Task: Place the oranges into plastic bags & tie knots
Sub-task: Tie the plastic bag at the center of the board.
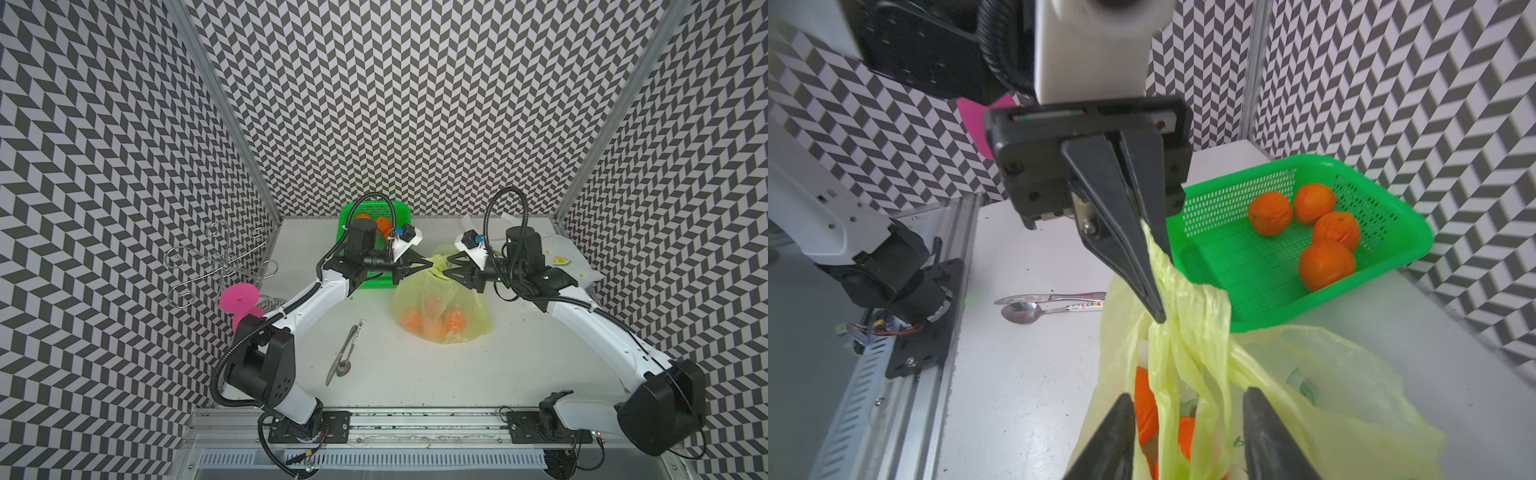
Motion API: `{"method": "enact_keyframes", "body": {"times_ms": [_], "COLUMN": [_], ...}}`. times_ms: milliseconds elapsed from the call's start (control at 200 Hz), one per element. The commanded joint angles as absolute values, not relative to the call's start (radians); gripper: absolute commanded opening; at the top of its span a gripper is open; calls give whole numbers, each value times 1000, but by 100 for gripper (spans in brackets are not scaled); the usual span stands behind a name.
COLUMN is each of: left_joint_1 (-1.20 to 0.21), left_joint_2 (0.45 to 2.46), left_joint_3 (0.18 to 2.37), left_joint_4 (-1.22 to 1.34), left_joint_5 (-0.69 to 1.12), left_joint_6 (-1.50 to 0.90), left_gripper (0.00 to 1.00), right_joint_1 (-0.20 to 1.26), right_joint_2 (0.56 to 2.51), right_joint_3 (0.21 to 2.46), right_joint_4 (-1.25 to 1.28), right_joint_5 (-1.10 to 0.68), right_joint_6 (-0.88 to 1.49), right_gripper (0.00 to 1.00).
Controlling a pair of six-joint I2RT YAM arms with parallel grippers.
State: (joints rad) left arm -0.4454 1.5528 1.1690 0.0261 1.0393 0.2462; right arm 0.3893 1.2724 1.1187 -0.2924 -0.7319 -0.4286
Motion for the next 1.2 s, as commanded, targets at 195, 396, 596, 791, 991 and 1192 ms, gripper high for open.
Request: {"method": "enact_keyframes", "body": {"times_ms": [195,396,596,791,991,1192], "left_joint_1": [-453,-456,-460,-466,-472,-474], "left_joint_2": [1444,1446,1441,1437,1431,1430], "left_joint_3": [1060,1063,1063,1065,1063,1056], "left_joint_4": [168,161,160,164,173,182], "left_joint_5": [1122,1158,1143,1107,1087,1044], "left_joint_6": [318,332,331,314,301,288], "left_gripper": [0,0,0,0,0,0], "right_joint_1": [395,486,504,510,521,528], "right_joint_2": [1221,1276,1321,1312,1318,1310], "right_joint_3": [1255,1285,1300,1263,1234,1213], "right_joint_4": [-410,-486,-548,-551,-539,-529], "right_joint_5": [-700,-605,-568,-559,-544,-529], "right_joint_6": [-606,-717,-771,-769,-756,-735], "right_gripper": [75,89,69,58,49,60]}}
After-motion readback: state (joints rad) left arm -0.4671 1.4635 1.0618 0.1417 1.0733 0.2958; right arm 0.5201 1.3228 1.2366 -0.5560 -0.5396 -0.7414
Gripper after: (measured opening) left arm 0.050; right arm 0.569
